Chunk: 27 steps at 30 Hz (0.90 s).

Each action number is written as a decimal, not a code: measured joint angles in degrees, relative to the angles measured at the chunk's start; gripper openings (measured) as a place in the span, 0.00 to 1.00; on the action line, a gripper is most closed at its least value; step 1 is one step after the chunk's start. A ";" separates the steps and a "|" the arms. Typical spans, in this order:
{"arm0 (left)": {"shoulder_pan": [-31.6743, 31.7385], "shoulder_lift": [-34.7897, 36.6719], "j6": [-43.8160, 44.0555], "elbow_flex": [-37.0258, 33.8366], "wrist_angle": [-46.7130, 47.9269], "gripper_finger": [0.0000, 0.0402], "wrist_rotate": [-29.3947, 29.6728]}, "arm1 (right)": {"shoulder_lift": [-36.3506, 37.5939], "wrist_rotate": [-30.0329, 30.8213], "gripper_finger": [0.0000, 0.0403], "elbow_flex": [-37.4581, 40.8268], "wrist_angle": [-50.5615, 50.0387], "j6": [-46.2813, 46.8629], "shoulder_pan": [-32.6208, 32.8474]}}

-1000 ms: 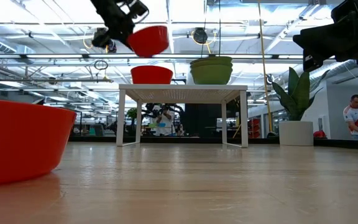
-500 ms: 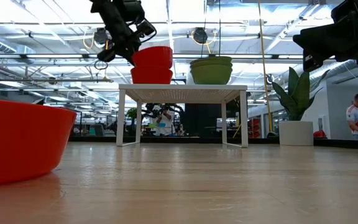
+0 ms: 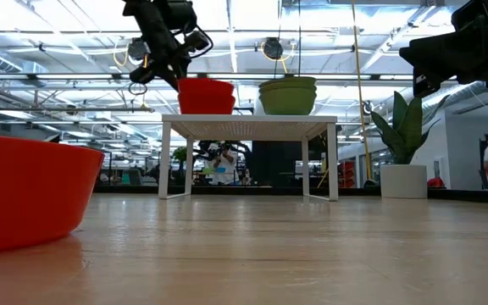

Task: Pick & Place Mini bowls
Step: Stack the top red bowl on the red bowl on the shelf

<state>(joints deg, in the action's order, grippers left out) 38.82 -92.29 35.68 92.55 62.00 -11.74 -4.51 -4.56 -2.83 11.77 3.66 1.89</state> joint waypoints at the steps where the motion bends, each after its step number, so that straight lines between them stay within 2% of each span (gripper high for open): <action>1: -0.16 0.00 0.00 0.00 0.00 0.11 0.40 | -0.02 0.01 0.18 -0.01 0.02 0.00 -0.01; 11: -0.76 0.00 -1.21 0.00 -0.21 0.03 3.10 | -0.02 0.00 0.18 -0.01 0.00 -0.01 0.00; 16: -0.76 0.00 0.03 0.00 -1.60 0.02 -0.68 | 0.00 0.00 0.18 -0.01 0.00 0.00 -0.01; 18: -0.76 0.02 0.51 0.00 -2.43 0.04 -2.16 | 0.00 0.00 0.18 0.00 0.00 -0.02 0.00; 27: -0.76 0.02 0.61 0.00 -2.12 0.23 -2.26 | -0.02 0.00 0.18 -0.02 0.00 -0.02 0.00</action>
<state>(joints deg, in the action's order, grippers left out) 38.06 -92.27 36.29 92.55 59.88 -14.00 -4.53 -4.56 -2.85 11.77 3.64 1.89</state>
